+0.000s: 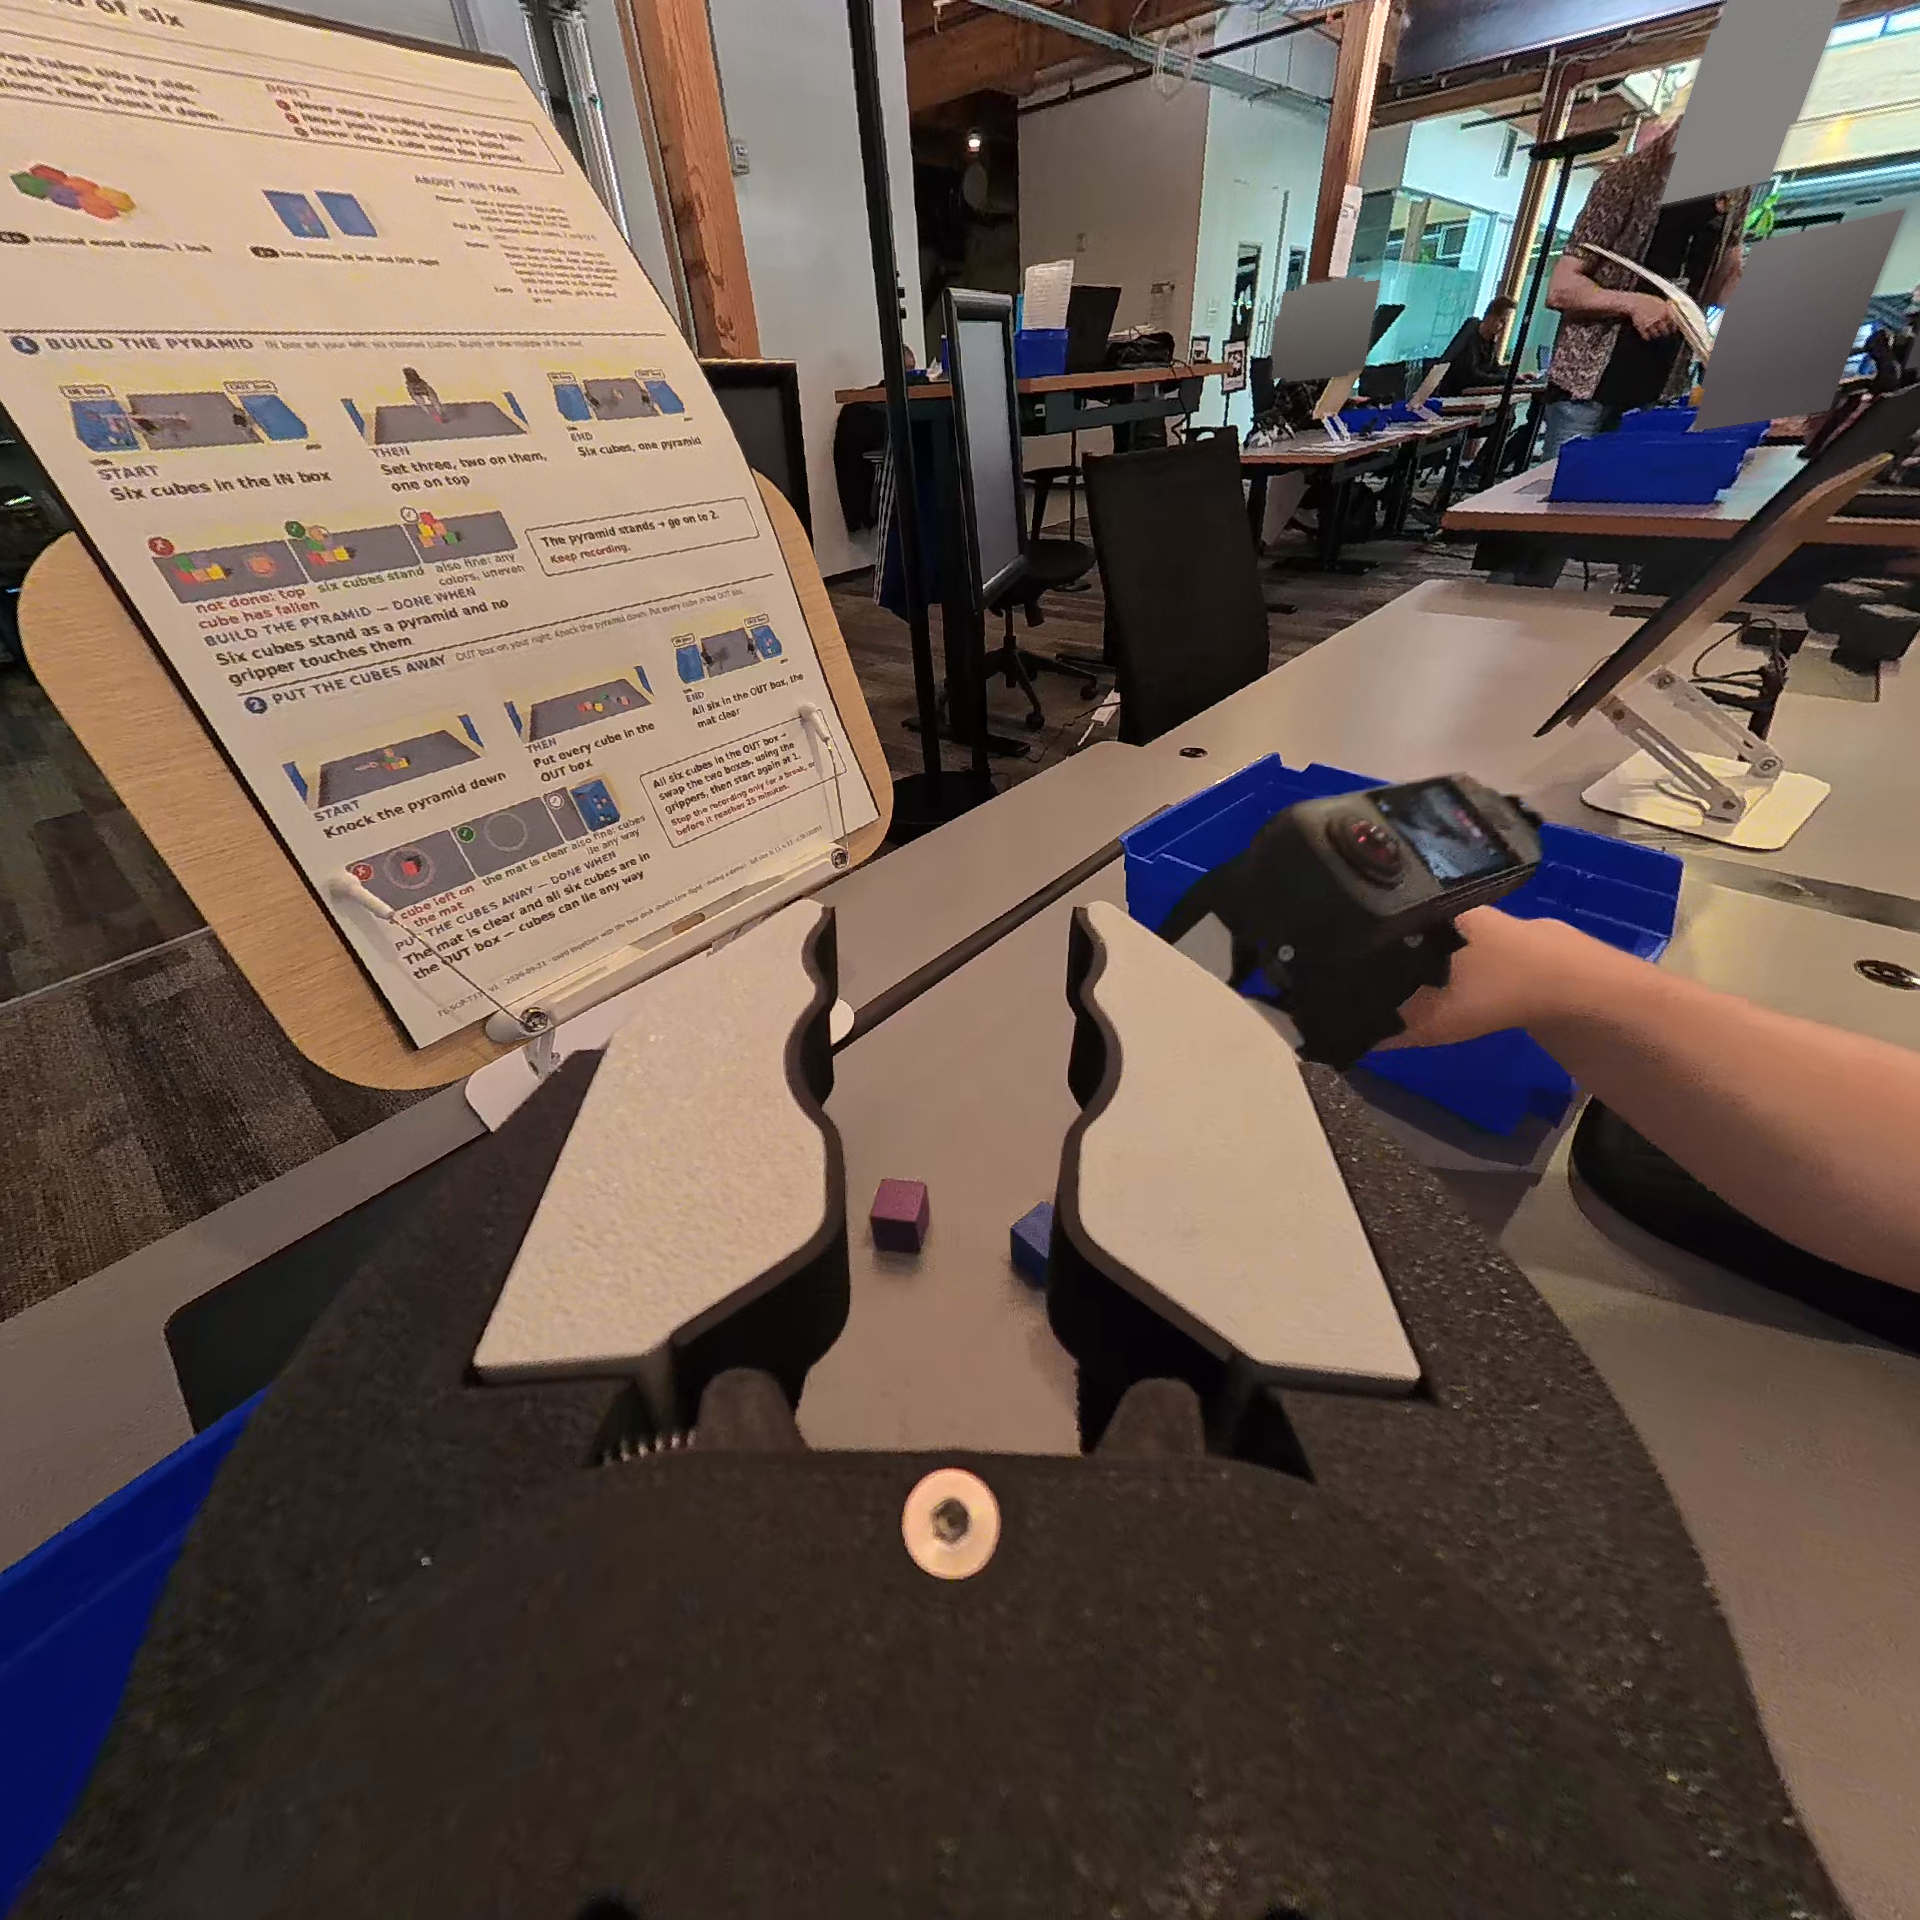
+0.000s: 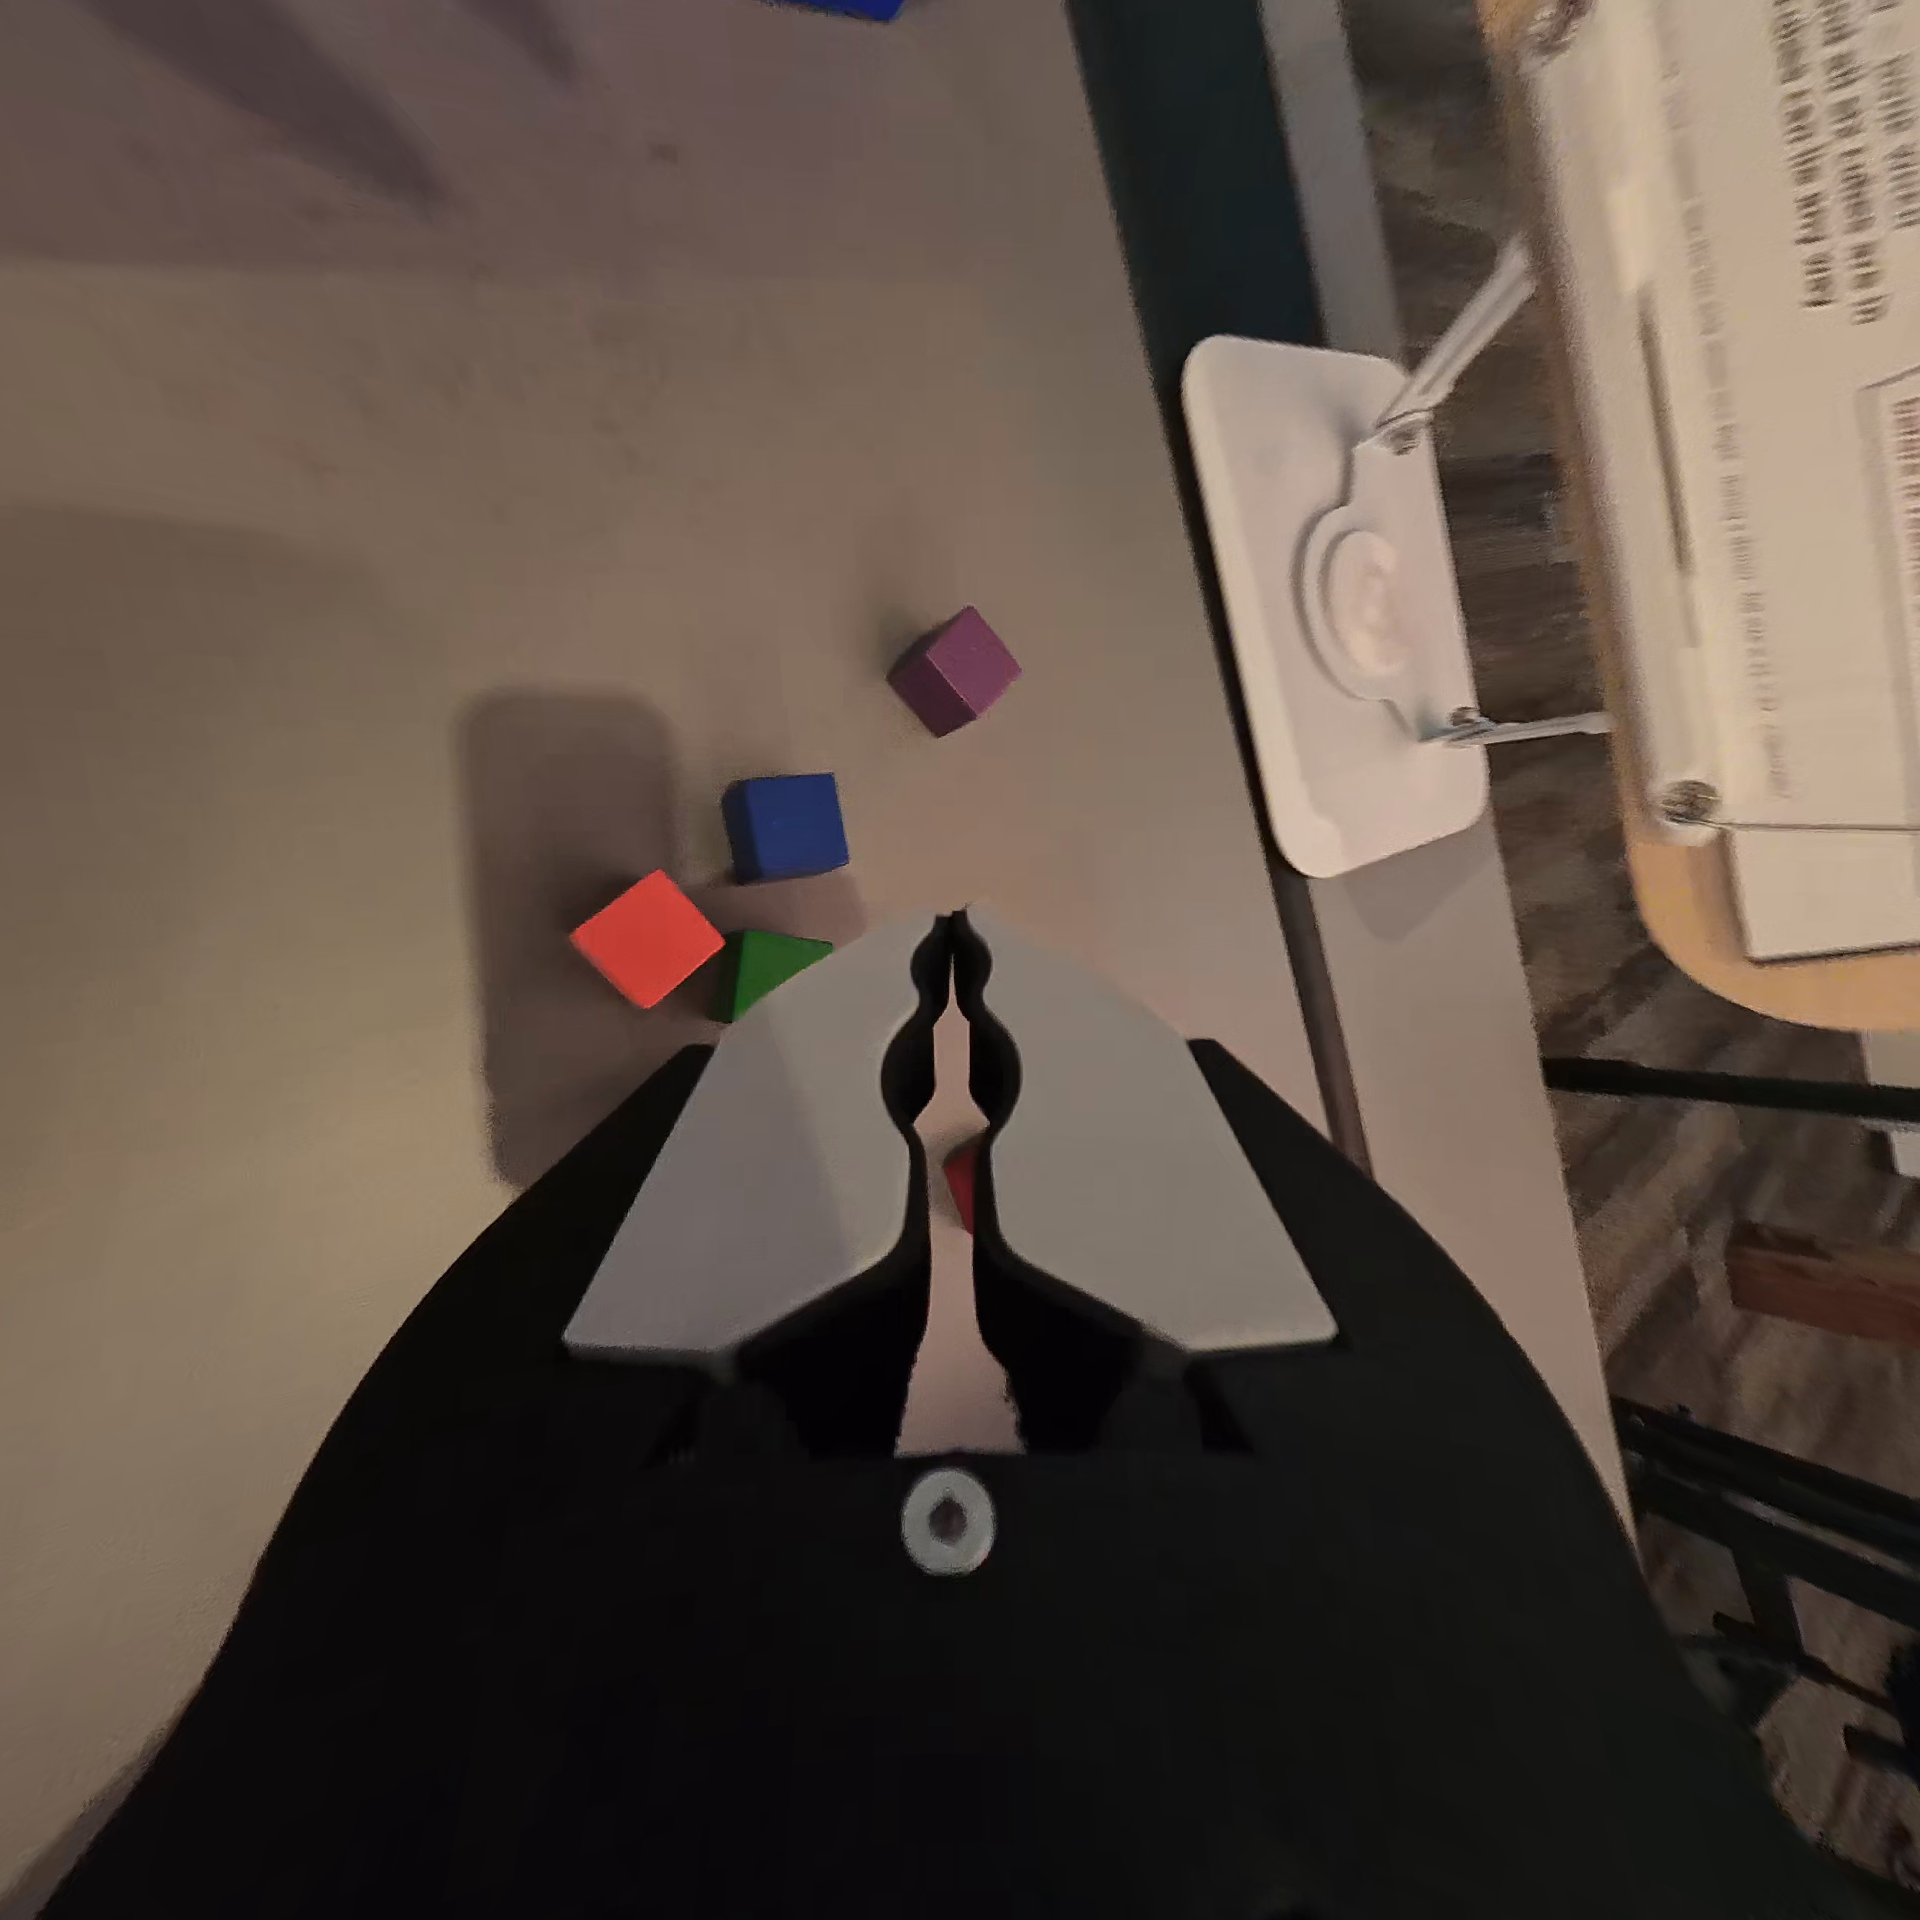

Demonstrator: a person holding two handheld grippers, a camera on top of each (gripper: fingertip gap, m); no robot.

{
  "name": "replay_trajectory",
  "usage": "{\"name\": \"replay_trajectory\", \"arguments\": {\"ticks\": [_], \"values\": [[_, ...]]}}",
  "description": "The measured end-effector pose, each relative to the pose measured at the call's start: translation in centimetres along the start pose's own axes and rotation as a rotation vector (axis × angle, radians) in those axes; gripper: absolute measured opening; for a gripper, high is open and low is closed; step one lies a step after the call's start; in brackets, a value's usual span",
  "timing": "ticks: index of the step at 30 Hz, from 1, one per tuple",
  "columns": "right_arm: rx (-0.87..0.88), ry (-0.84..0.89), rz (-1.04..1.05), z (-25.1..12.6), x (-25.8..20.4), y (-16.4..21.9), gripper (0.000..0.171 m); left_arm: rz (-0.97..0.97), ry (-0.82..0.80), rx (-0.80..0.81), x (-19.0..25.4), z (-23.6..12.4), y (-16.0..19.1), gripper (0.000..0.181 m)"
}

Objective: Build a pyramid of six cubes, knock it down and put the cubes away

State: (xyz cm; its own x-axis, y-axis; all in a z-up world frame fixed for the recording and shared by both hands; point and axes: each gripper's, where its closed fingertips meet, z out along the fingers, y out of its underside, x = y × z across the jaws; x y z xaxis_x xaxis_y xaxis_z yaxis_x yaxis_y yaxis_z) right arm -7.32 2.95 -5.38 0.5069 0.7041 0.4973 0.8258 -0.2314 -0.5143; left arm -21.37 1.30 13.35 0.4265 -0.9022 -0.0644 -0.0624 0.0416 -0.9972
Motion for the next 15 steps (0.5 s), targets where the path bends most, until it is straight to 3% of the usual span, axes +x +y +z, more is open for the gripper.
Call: {"name": "replay_trajectory", "arguments": {"ticks": [8,11,15], "values": [[0.055,0.059,0.315,-2.0,2.6,1.2,0.001,0.010,-0.019,0.004,-0.1,-0.5,-0.3,0.043],[0.007,0.095,0.434,-2.2,3.6,3.2,0.011,0.027,-0.062,-0.016,-0.7,-0.7,-0.2,0.043],[-0.111,0.075,0.617,-1.5,3.9,6.2,0.036,0.043,-0.220,-0.105,-3.0,-1.2,0.9,0.043]]}}
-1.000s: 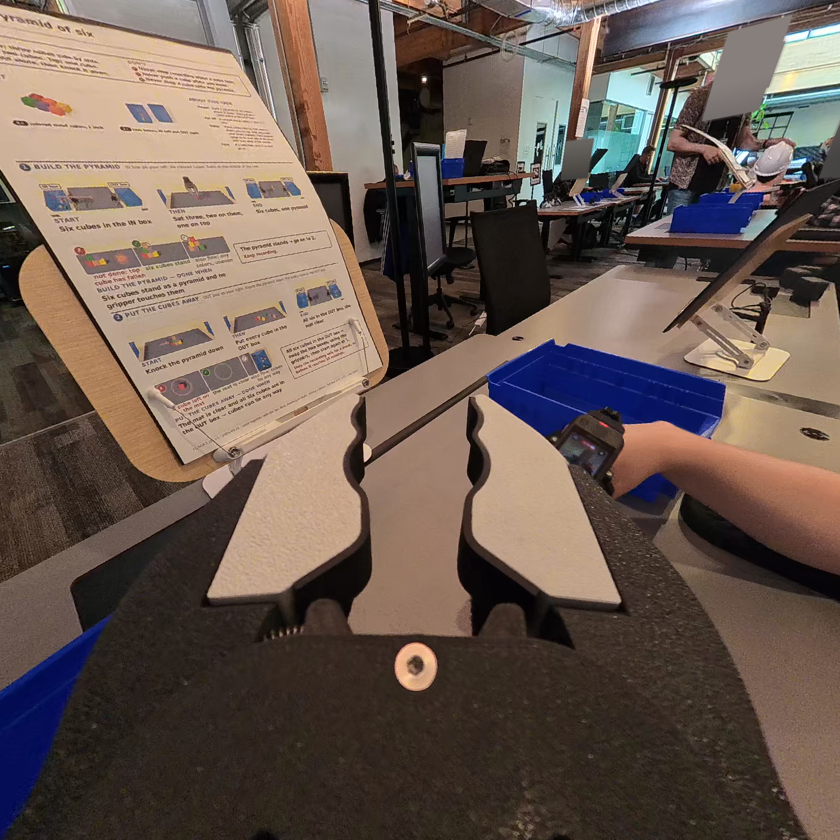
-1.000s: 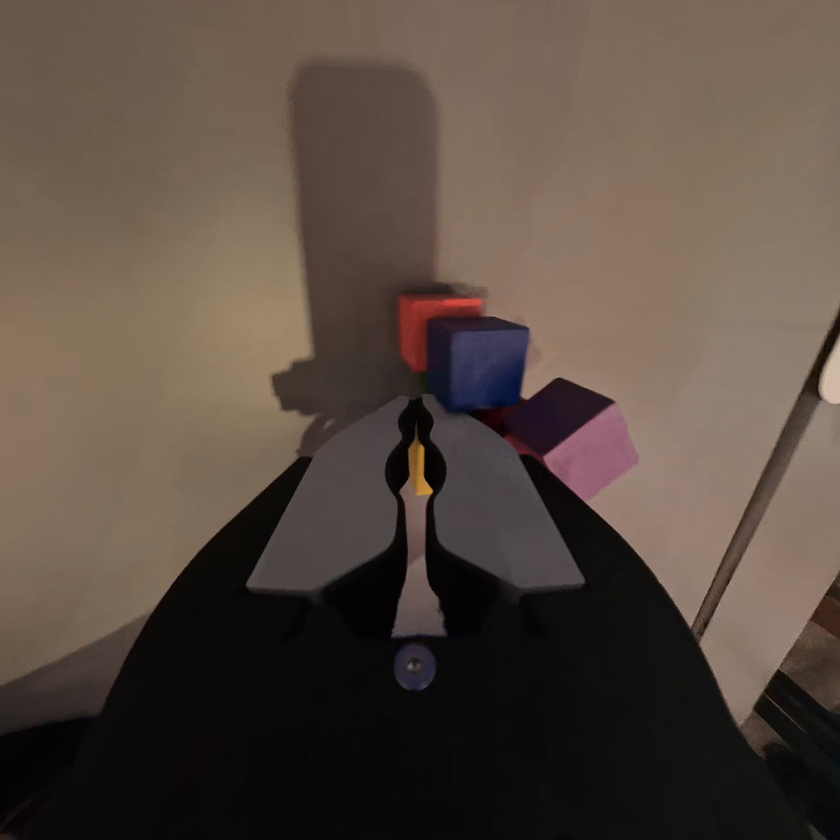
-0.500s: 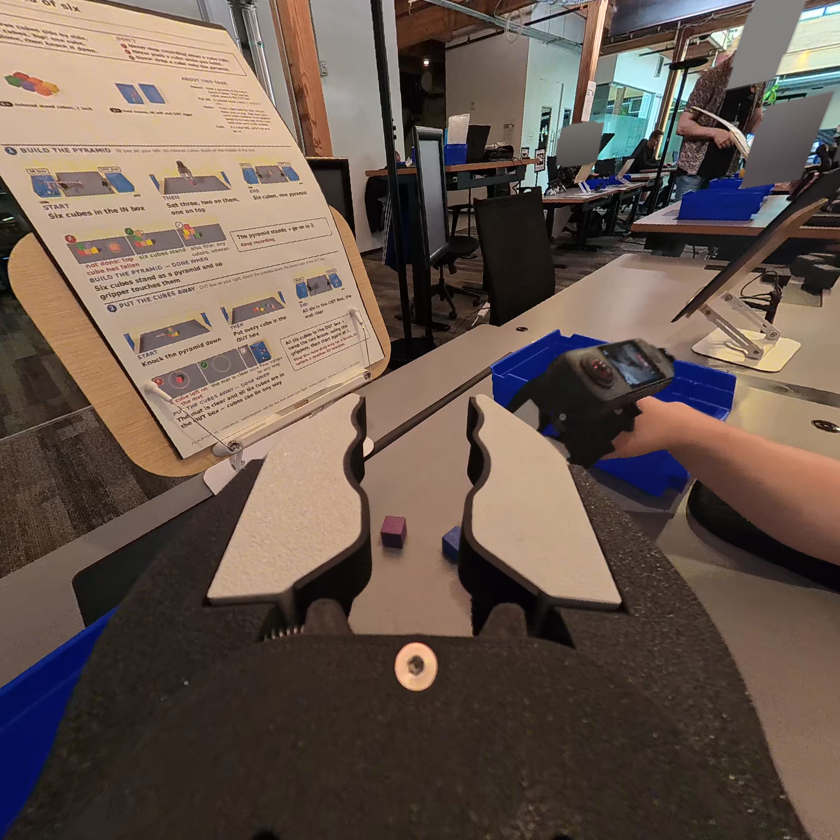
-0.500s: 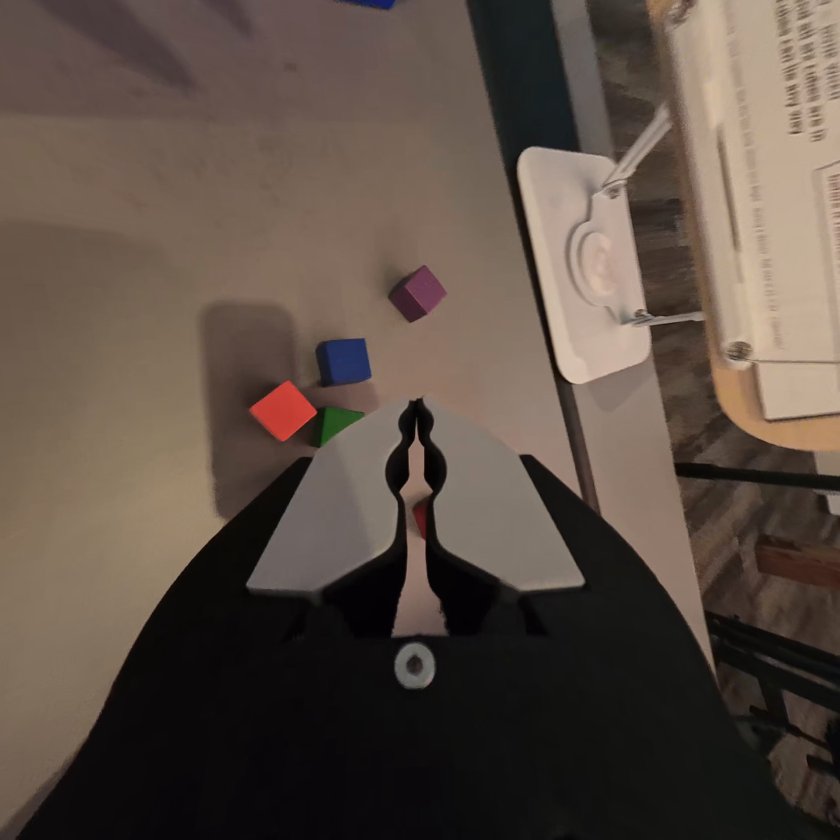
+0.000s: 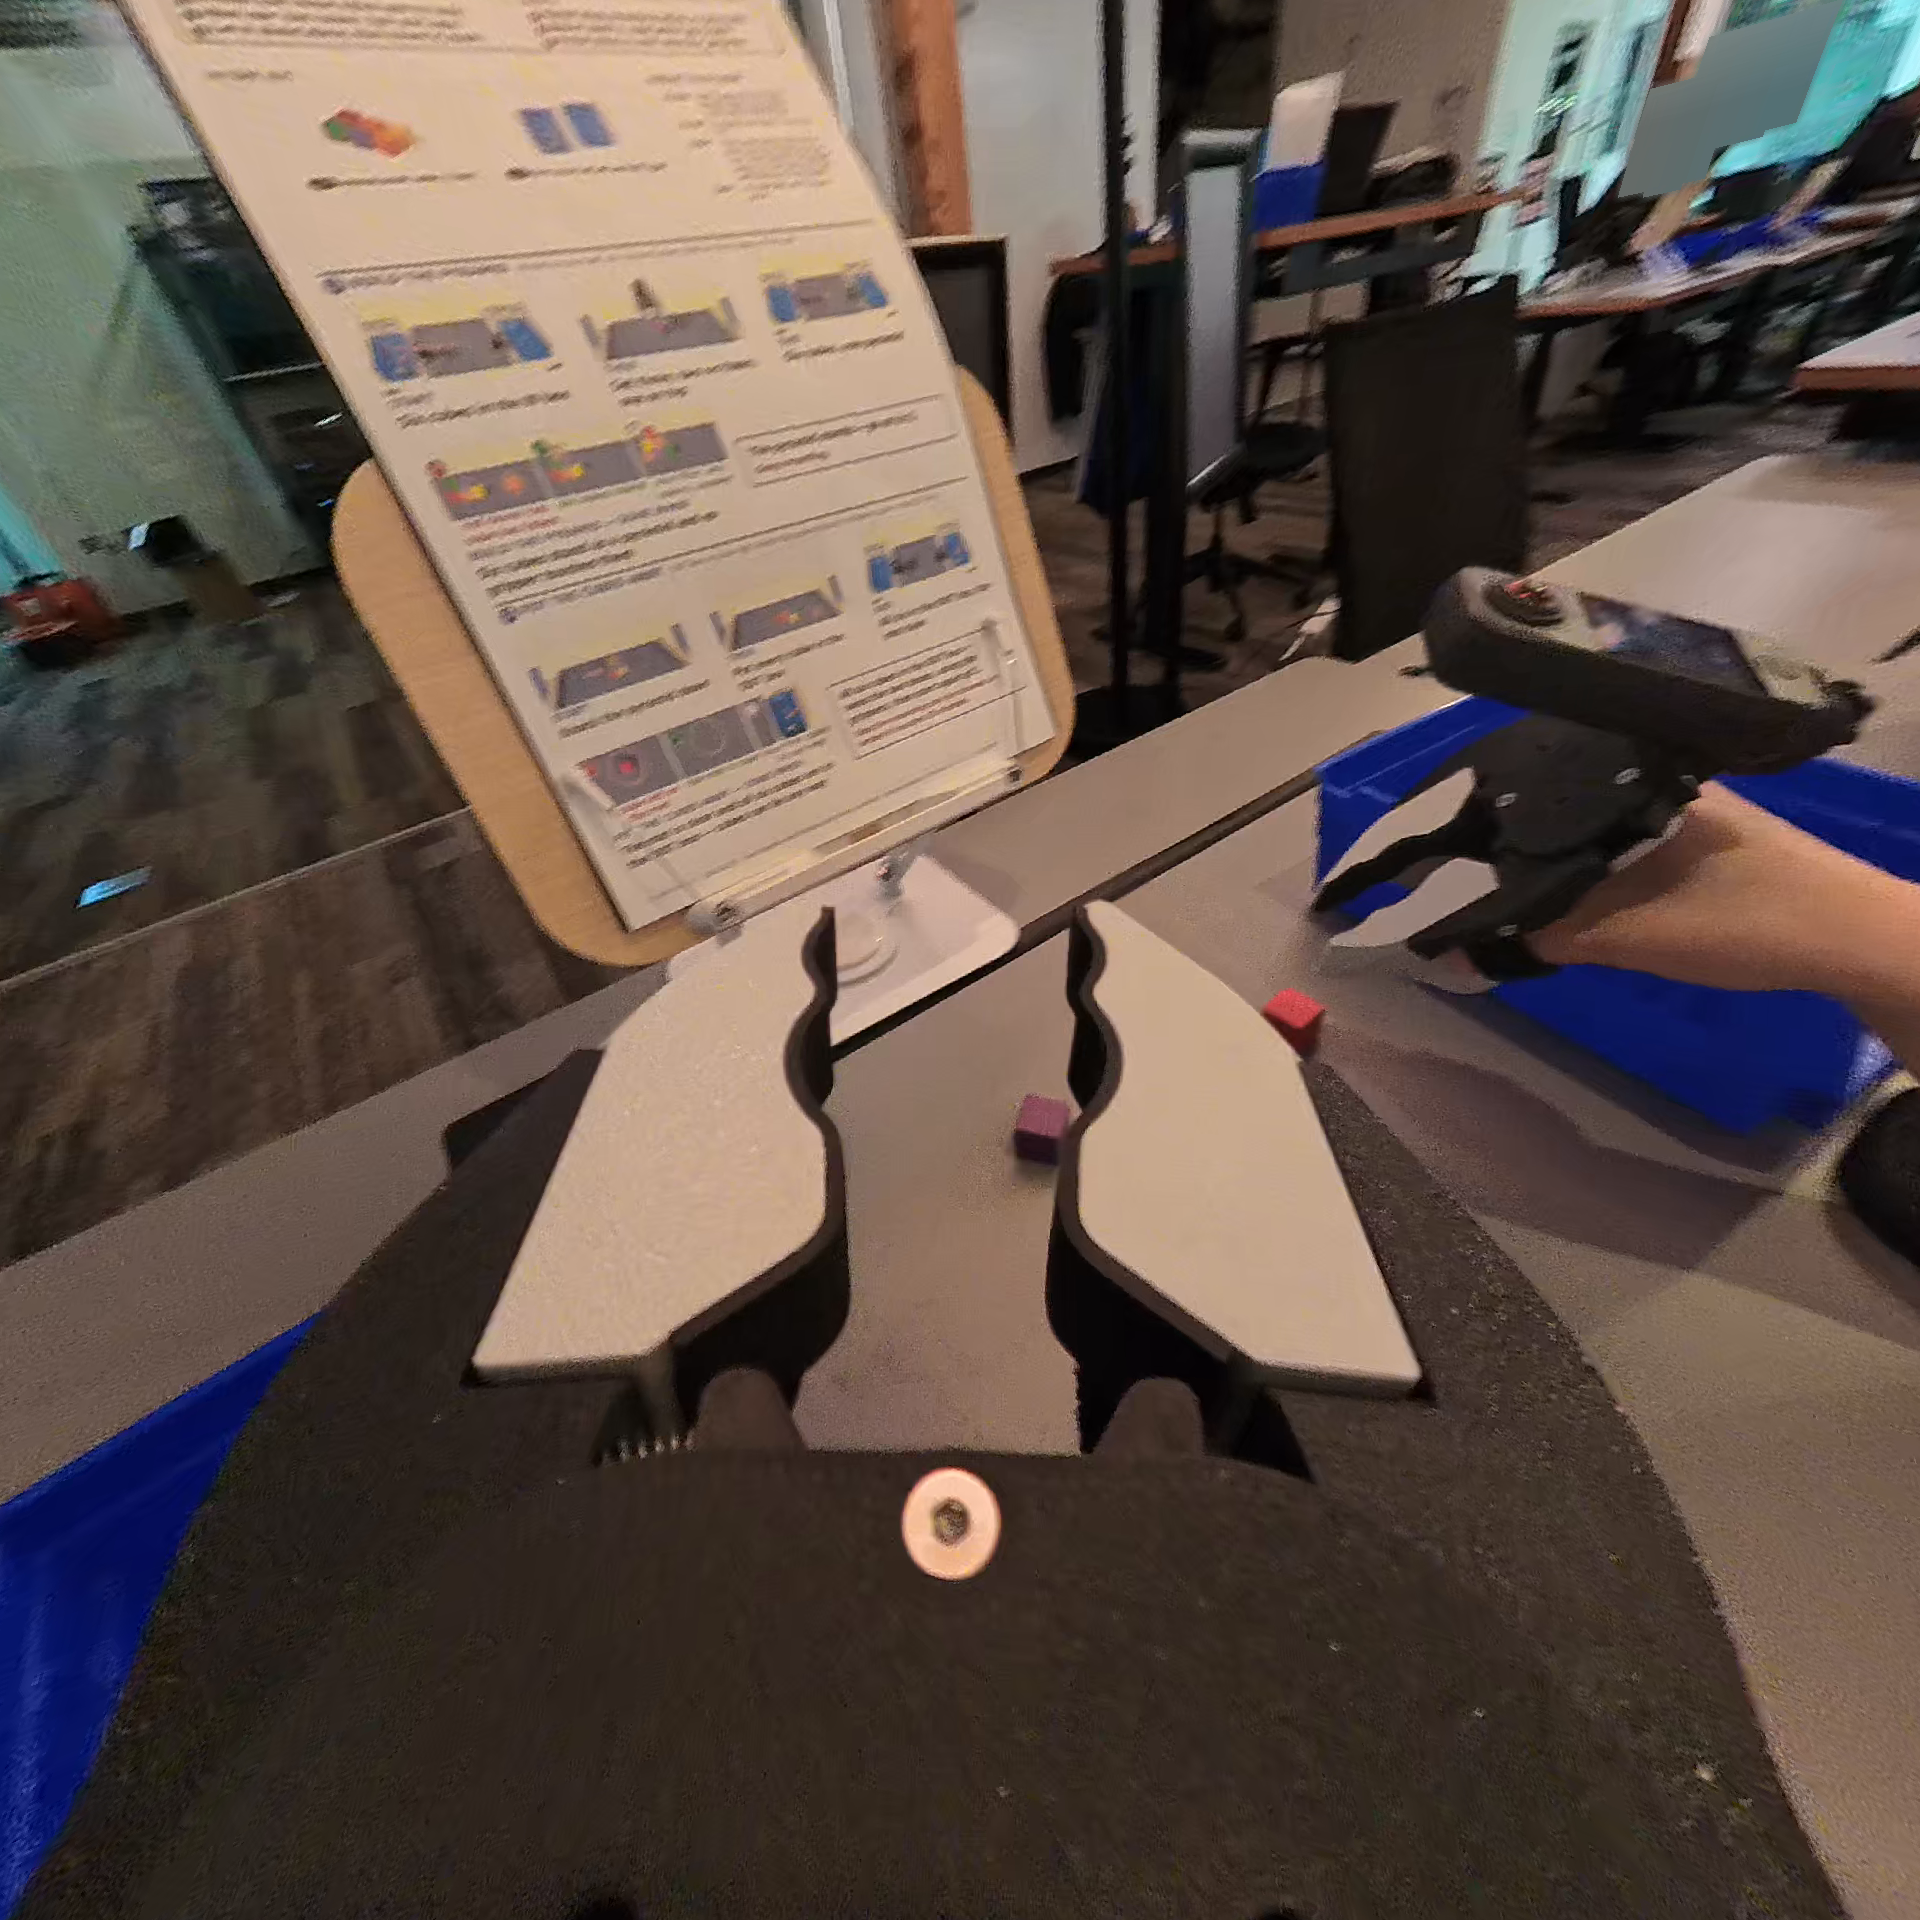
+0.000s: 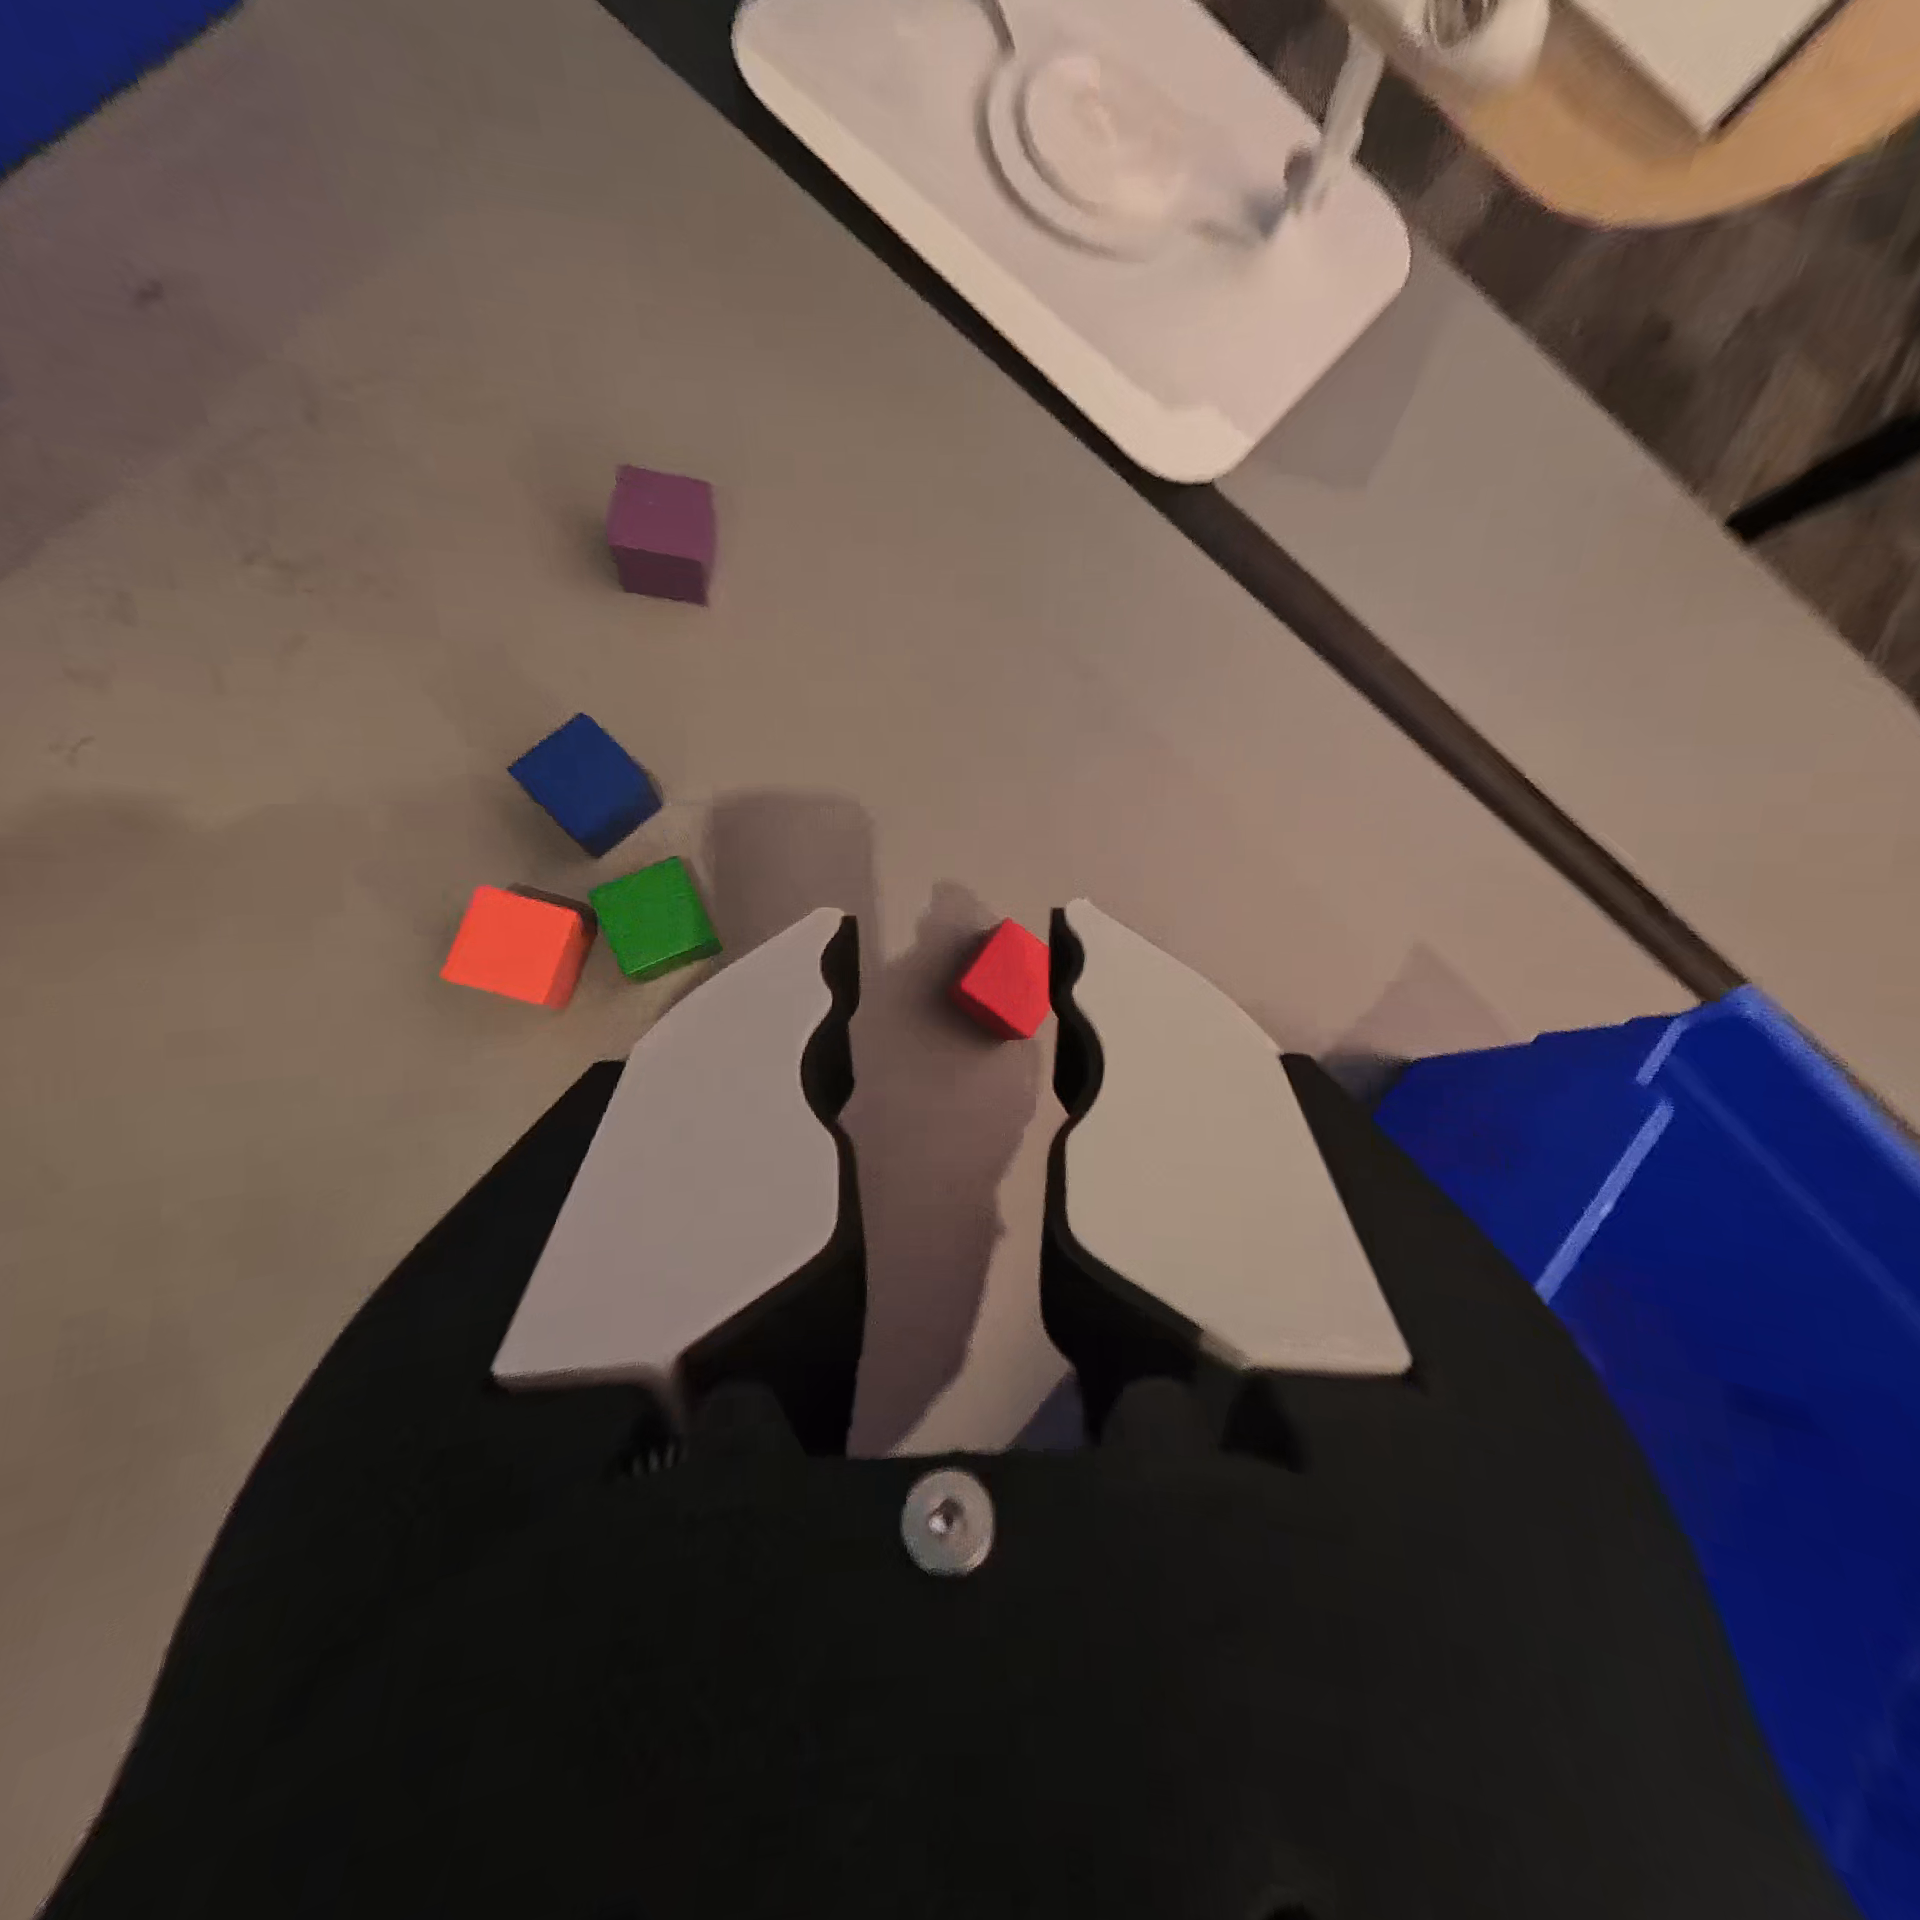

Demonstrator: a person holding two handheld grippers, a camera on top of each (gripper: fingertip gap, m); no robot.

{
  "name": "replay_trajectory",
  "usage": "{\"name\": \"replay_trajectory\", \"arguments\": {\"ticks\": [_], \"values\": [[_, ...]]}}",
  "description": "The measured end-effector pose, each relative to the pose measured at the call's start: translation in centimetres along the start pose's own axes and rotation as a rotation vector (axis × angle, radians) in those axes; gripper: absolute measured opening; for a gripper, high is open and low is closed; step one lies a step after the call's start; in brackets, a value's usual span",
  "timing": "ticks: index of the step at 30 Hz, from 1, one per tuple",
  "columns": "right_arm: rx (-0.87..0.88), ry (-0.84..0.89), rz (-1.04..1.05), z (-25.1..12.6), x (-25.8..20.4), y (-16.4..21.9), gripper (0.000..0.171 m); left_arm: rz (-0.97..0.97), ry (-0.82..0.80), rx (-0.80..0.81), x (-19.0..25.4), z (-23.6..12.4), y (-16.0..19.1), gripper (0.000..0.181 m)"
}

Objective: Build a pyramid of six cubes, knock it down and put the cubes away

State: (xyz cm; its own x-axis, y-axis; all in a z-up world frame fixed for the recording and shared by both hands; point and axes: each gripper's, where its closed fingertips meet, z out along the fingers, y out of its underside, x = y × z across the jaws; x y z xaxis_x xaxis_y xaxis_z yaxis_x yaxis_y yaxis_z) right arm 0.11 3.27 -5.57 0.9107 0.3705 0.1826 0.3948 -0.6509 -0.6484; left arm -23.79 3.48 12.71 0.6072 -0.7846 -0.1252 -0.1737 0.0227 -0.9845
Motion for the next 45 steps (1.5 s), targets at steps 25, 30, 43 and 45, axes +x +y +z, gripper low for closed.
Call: {"name": "replay_trajectory", "arguments": {"ticks": [25,30,43,45], "values": [[-0.350,-0.107,0.226,6.2,0.2,4.4,0.029,-0.006,-0.002,0.005,-0.1,-0.7,-0.5,0.046],[-0.051,-0.086,0.077,-1.4,0.2,-3.0,0.029,0.001,-0.032,0.025,-0.8,-1.2,-0.9,0.045],[-0.212,0.150,0.476,-6.8,19.9,8.8,0.029,-0.020,-0.022,0.036,-1.1,-1.9,-1.2,0.045],[-0.295,0.161,0.504,-5.3,20.9,12.2,0.030,-0.017,-0.022,0.035,-1.0,-1.8,-1.2,0.045]]}}
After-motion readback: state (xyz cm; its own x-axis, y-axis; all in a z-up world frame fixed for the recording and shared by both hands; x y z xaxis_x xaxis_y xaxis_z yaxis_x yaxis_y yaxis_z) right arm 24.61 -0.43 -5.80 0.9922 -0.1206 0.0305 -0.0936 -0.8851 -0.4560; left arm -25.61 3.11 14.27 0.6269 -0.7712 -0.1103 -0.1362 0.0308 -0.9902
